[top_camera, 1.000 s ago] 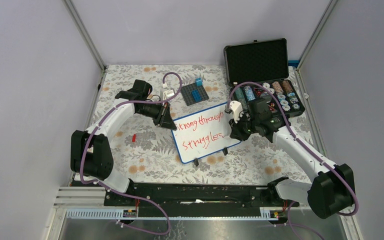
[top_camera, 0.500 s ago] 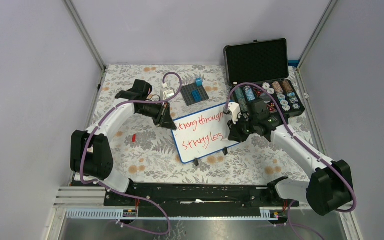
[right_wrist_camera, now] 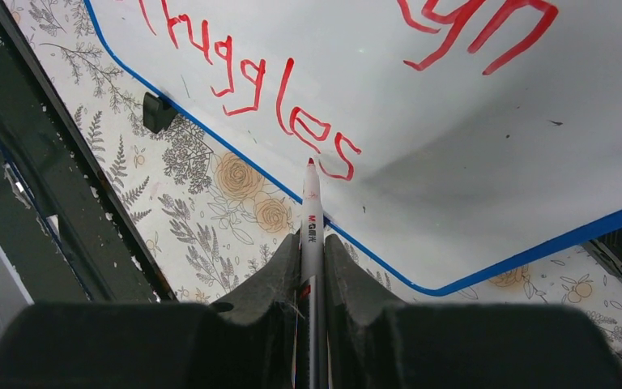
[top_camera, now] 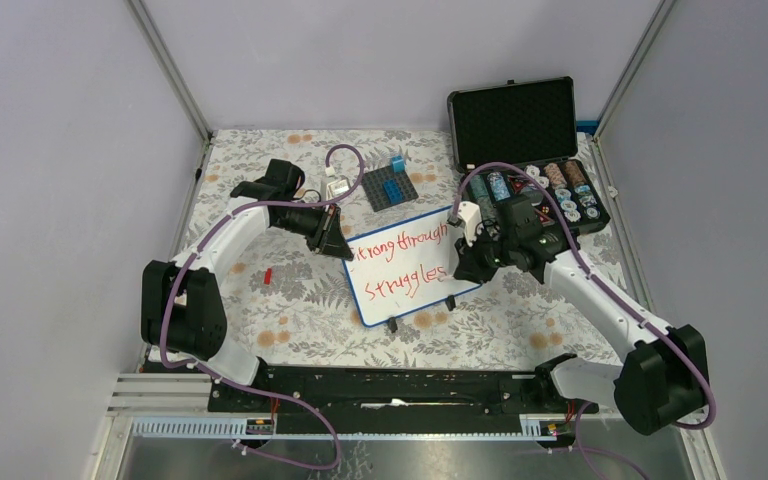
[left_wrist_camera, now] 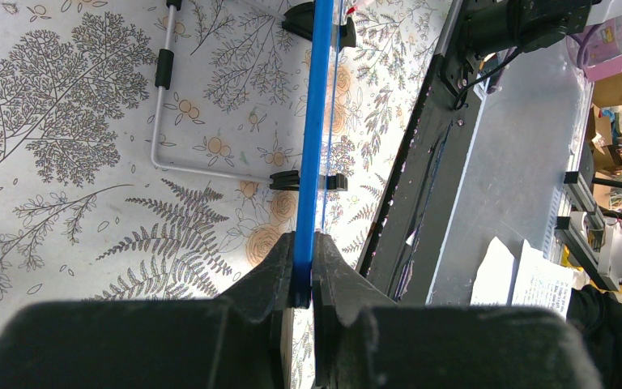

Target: Write a sentence on the whiteboard

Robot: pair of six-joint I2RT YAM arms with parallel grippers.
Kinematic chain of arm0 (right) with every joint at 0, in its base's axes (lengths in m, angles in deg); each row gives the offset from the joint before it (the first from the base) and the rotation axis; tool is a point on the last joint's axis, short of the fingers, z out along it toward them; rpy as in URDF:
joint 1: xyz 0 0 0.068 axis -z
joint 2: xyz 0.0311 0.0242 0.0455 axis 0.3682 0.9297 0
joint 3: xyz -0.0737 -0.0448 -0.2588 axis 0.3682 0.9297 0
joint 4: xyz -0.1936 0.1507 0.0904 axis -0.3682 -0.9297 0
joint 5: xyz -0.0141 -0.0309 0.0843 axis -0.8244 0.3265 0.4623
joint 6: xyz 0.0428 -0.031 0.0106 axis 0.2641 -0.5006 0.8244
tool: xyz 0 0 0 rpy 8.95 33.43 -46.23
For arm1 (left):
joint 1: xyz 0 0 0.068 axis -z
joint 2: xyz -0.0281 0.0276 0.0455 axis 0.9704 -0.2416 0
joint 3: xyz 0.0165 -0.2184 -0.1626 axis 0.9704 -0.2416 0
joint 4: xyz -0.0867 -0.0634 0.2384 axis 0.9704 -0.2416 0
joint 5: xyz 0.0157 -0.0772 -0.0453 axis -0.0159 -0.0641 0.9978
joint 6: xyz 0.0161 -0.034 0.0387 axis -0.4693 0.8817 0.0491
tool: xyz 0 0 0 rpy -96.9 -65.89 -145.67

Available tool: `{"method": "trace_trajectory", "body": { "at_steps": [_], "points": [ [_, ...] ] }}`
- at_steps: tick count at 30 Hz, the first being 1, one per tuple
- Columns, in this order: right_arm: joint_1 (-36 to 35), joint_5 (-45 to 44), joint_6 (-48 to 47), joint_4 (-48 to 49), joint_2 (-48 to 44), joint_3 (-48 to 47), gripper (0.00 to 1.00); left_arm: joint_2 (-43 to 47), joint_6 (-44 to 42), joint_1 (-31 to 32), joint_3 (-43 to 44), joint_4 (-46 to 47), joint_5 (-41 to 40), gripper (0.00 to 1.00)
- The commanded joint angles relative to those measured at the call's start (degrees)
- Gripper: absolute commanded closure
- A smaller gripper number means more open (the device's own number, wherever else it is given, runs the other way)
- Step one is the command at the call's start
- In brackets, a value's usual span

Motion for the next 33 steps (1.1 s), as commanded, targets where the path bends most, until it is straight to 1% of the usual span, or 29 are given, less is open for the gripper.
{"method": "trace_trajectory", "body": {
  "at_steps": [1, 7, 12, 23, 28, 30, 31, 32, 33],
  "points": [
    [2.05, 1.65, -1.66, -2.08, -2.99, -2.32, 1.00, -0.60, -2.63, 0.61, 0.75, 1.85, -4.02, 1.00],
    [3.56, 0.40, -3.75, -3.03, -3.57, -0.55, 1.00, -0.53, -2.63, 0.61, 0.82, 1.85, -4.06, 1.00],
    [4.83, 0.08, -4.31, -2.92, -1.57, -1.05, 1.00, -0.28, -2.63, 0.61, 0.65, 1.86, -4.17, 1.00],
    [4.90, -4.32, -2.90, 0.77, 0.76, -0.96, 1.00, -0.44, -2.74, 0.61, 0.64, 1.86, -4.34, 1.00],
    [4.92, -4.46, -3.51, 0.24, 0.58, -0.98, 1.00, -0.52, -2.59, 0.61, 0.81, 1.83, -4.46, 1.00],
    [4.86, -3.17, -4.11, -0.75, 0.12, -1.28, 1.00, -0.40, -2.48, 0.61, 0.94, 1.82, -4.64, 1.00],
    [4.89, -1.82, -4.28, -1.40, -0.26, -1.66, 1.00, -0.41, -2.43, 0.61, 0.99, 1.85, -4.70, 0.99],
    [4.90, -0.10, -4.80, -2.48, -0.65, -2.08, 1.00, -0.29, -2.28, 0.61, 1.11, 1.86, -4.88, 0.94],
    [4.87, 1.46, -5.13, -3.45, -1.03, -2.85, 1.00, -0.20, -2.11, 0.61, 1.36, 1.82, -5.05, 0.86]
  ]
}}
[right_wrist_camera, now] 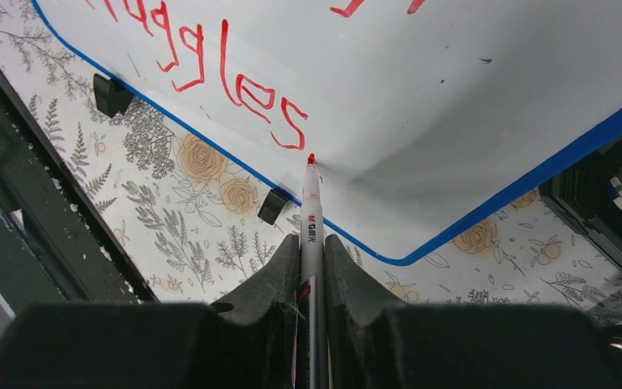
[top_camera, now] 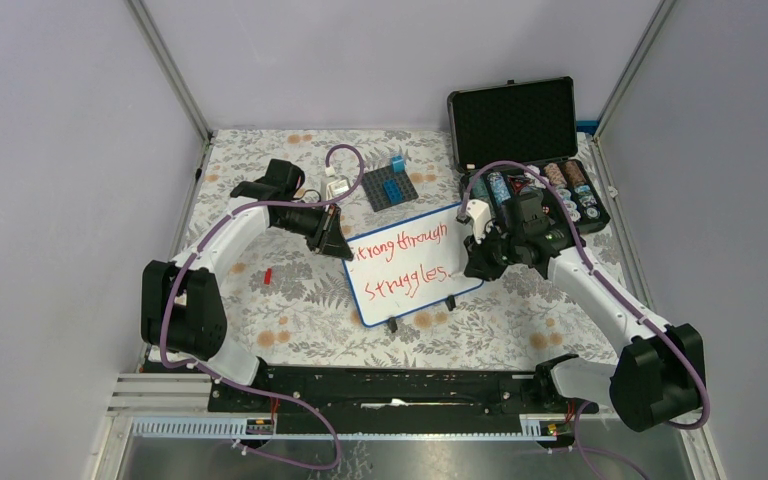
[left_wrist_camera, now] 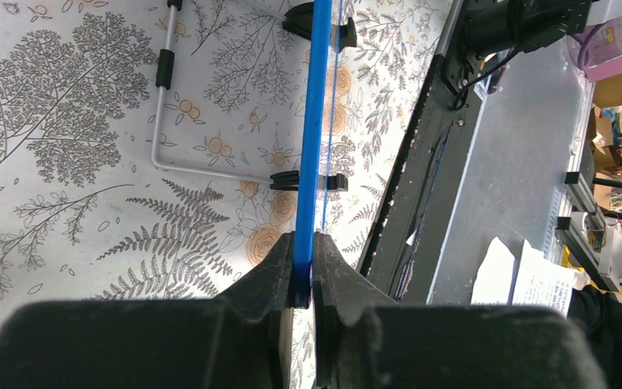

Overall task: Write a sentence on the whiteboard
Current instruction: Write a sentence on the whiteboard, then pick up the pen cap from the center of the board.

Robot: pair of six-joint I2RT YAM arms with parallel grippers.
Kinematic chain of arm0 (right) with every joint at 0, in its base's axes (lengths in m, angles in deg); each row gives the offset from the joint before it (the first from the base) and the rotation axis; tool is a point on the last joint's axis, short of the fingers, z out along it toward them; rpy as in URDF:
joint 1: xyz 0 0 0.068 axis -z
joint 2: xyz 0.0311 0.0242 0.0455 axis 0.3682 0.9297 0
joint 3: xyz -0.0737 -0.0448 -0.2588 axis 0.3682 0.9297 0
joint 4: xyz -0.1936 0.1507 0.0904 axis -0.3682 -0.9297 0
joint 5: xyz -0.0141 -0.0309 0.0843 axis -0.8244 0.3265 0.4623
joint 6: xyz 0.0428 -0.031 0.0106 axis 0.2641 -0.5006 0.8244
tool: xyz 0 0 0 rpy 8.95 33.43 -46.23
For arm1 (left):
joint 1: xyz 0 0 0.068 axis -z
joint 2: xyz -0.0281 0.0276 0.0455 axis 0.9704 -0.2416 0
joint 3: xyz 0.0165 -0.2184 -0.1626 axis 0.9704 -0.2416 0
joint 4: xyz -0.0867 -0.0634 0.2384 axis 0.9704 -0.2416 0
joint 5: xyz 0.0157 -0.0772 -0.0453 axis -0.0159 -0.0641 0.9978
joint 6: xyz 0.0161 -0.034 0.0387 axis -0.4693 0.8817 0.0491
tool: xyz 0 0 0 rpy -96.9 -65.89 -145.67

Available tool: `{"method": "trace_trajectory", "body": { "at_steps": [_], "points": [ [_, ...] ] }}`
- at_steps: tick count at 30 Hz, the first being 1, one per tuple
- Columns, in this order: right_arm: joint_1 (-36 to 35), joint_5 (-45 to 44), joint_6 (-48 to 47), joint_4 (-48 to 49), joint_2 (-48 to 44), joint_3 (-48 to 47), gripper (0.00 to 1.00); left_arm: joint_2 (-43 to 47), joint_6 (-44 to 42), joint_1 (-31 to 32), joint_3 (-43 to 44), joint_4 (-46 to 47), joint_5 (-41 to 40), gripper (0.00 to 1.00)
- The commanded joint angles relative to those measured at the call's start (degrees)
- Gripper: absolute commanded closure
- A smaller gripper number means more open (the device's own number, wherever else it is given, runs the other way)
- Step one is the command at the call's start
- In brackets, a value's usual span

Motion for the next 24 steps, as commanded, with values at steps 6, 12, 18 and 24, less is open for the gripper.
{"method": "trace_trajectory", "body": {
  "at_steps": [6, 12, 18, 24],
  "points": [
    [0.37, 11.41, -5.81, -8.88, -2.35, -6.08, 1.00, 3.20, -1.73, -0.82, 4.15, 1.85, -7.63, 0.45],
    [0.17, 14.97, -4.97, -10.84, -2.12, -8.61, 1.00, 5.36, -3.31, -7.95, 9.59, -2.46, -5.87, 0.32],
    [-2.05, 13.73, 0.77, -8.42, 0.66, -12.63, 1.00, 8.19, -8.76, -19.84, 8.22, -7.83, -6.87, 0.32],
    [-3.87, 14.47, 5.93, -3.21, 0.17, -12.02, 1.00, 11.40, -12.01, -26.77, -0.45, -7.67, -19.03, 0.39]
  ]
}}
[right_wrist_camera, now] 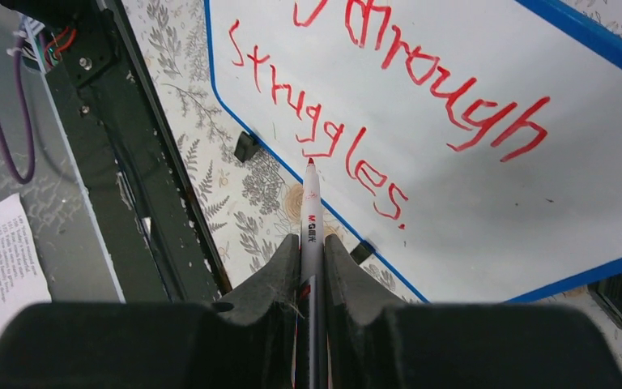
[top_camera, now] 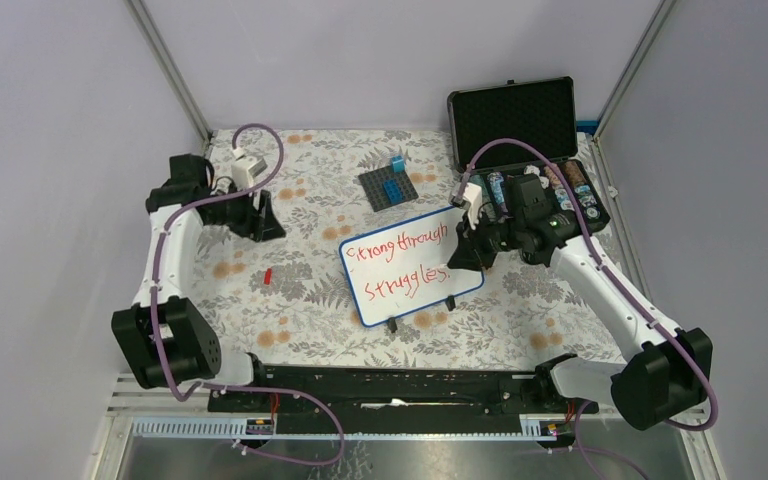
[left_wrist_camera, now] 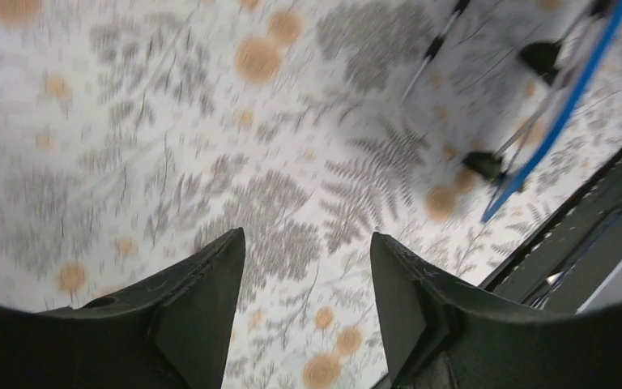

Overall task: Write a sentence on the whiteboard
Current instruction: Pick up the pen cap from the center of the board.

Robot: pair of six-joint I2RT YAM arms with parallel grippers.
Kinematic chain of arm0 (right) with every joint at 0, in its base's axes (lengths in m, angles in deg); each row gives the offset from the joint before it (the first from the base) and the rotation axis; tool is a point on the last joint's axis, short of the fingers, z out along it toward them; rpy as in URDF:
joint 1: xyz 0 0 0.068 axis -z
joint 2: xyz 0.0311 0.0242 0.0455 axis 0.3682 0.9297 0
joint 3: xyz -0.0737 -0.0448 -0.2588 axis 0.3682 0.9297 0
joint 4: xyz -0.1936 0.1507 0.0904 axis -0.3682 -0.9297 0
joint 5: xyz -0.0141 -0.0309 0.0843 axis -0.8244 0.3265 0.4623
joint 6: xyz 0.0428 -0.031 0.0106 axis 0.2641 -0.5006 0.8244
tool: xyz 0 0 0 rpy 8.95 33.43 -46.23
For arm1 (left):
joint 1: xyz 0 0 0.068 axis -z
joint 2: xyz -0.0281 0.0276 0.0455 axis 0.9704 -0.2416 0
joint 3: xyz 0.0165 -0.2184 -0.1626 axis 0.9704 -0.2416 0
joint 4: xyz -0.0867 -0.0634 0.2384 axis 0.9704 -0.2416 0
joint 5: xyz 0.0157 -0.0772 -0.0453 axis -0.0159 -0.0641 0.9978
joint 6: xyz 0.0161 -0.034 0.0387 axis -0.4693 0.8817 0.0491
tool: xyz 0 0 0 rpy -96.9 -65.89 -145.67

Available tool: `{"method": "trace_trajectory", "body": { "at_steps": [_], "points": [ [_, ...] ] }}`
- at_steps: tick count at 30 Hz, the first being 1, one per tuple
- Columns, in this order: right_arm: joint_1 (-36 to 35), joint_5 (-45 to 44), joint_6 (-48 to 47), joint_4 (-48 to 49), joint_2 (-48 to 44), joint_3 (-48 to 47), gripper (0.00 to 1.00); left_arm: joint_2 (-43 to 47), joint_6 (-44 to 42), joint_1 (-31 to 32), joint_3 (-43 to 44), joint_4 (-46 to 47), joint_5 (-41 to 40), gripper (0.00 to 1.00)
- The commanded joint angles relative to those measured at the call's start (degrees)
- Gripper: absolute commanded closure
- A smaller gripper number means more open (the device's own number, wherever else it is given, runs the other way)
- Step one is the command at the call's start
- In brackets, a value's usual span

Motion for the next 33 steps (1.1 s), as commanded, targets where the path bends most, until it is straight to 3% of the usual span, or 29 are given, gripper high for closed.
{"method": "trace_trajectory", "body": {
  "at_steps": [1, 8, 22, 33],
  "points": [
    [-1.52, 1.92, 4.80, 4.31, -0.27, -1.14, 1.00, 3.94, -4.25, -2.50, -7.77, -0.77, -10.97, 0.39],
    [-1.65, 4.37, 7.93, 9.20, 0.05, 0.15, 1.00, 4.85, -0.72, -2.79, -19.18, 9.65, -21.59, 0.43],
    [-1.62, 5.11, 8.87, 11.94, -0.47, 1.62, 1.00, -7.31, 5.93, -1.88, -22.30, 22.02, -28.11, 0.58],
    [-1.66, 4.55, 8.48, 12.16, 0.03, 1.73, 1.00, -10.47, 6.56, 1.09, -25.56, 27.16, -33.02, 0.60]
  ]
}}
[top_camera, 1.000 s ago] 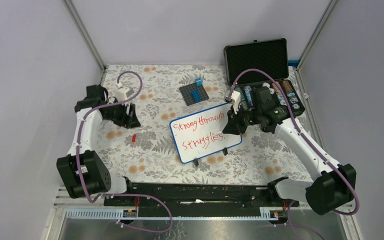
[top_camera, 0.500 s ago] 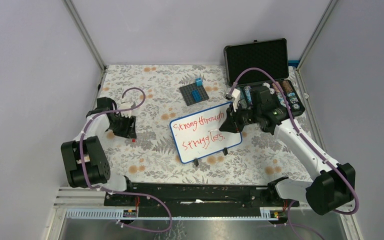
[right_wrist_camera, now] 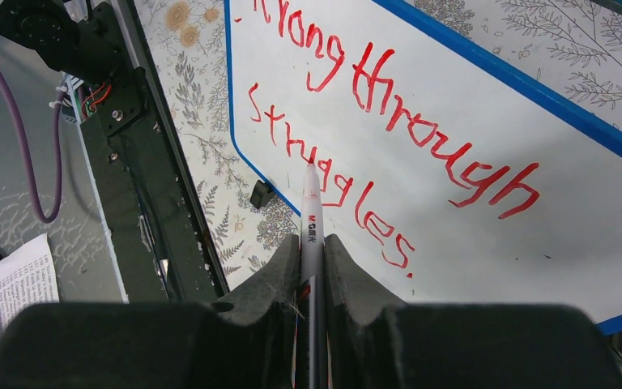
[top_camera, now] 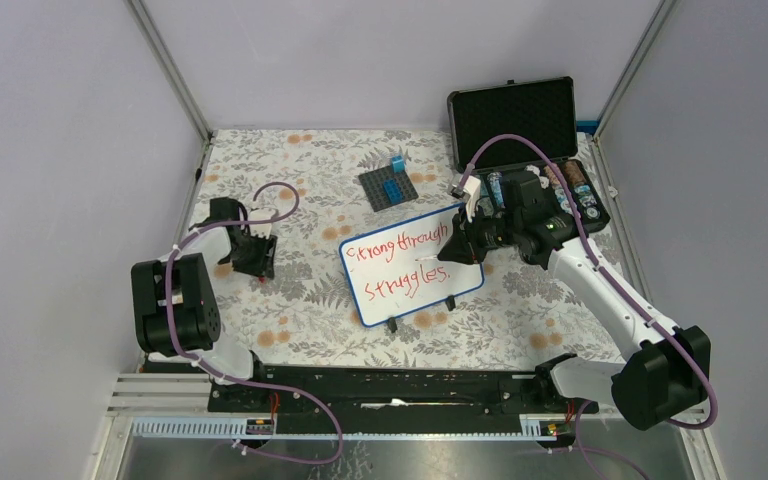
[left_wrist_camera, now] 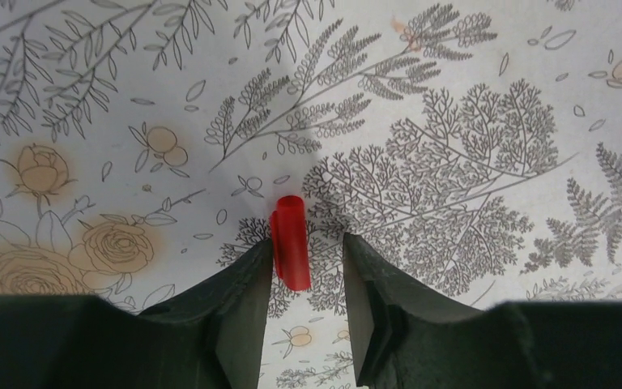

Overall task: Write a sentence on the whiteboard
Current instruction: Pick up the pen cap from the center of the board.

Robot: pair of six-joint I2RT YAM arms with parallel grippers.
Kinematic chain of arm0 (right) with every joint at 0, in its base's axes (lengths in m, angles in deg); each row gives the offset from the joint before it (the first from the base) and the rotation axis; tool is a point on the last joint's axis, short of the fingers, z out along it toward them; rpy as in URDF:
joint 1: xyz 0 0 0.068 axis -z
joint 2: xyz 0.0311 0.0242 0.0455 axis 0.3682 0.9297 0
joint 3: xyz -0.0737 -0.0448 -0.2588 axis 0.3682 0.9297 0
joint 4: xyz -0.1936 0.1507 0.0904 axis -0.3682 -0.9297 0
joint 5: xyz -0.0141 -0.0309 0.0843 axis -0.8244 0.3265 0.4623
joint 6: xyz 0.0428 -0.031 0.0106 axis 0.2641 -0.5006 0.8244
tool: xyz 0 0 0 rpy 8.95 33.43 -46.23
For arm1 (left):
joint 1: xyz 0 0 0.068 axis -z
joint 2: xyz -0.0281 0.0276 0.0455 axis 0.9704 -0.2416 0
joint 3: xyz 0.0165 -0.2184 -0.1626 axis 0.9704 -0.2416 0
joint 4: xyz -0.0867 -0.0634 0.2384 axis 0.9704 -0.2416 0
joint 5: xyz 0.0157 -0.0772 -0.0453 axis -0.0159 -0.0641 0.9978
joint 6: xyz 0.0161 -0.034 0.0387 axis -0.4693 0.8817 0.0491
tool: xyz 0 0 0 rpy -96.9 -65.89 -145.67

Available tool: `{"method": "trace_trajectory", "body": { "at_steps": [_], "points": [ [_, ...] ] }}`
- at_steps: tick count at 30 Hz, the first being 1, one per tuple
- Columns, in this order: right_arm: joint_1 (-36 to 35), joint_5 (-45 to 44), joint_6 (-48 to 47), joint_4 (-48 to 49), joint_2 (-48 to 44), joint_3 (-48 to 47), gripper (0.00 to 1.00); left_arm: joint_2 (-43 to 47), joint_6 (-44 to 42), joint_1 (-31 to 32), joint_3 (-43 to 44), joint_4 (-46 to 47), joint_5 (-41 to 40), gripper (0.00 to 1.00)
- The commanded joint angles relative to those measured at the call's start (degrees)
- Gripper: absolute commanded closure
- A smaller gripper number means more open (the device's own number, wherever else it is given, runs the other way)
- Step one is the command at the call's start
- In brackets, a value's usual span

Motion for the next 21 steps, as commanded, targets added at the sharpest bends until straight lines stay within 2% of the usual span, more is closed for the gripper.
{"method": "trace_trajectory", "body": {
  "at_steps": [1, 5, 12, 16, 21],
  "points": [
    [-0.51, 1.35, 0.05, 1.45, -0.04, -0.07, 1.00, -1.39, 1.13, 0.79, -1.32, 4.12, -3.89, 0.62],
    [-0.53, 1.09, -0.04, 1.39, -0.11, 0.03, 1.00, -2.44, 0.85, 0.79, -1.38, 3.50, -5.28, 0.72],
    [-0.51, 1.71, 0.52, 1.43, -0.20, -0.51, 1.00, 0.10, -0.44, 0.79, 0.57, -0.36, -2.83, 0.92],
    [-0.55, 2.41, 1.11, 1.32, -0.31, -1.08, 1.00, 3.65, -2.03, 0.70, 7.29, -6.95, 2.49, 1.00],
    [-0.50, 3.60, 2.65, 1.74, -0.30, -2.31, 1.00, 9.90, -7.56, 2.31, 19.56, -19.49, 13.69, 1.00]
  ]
}}
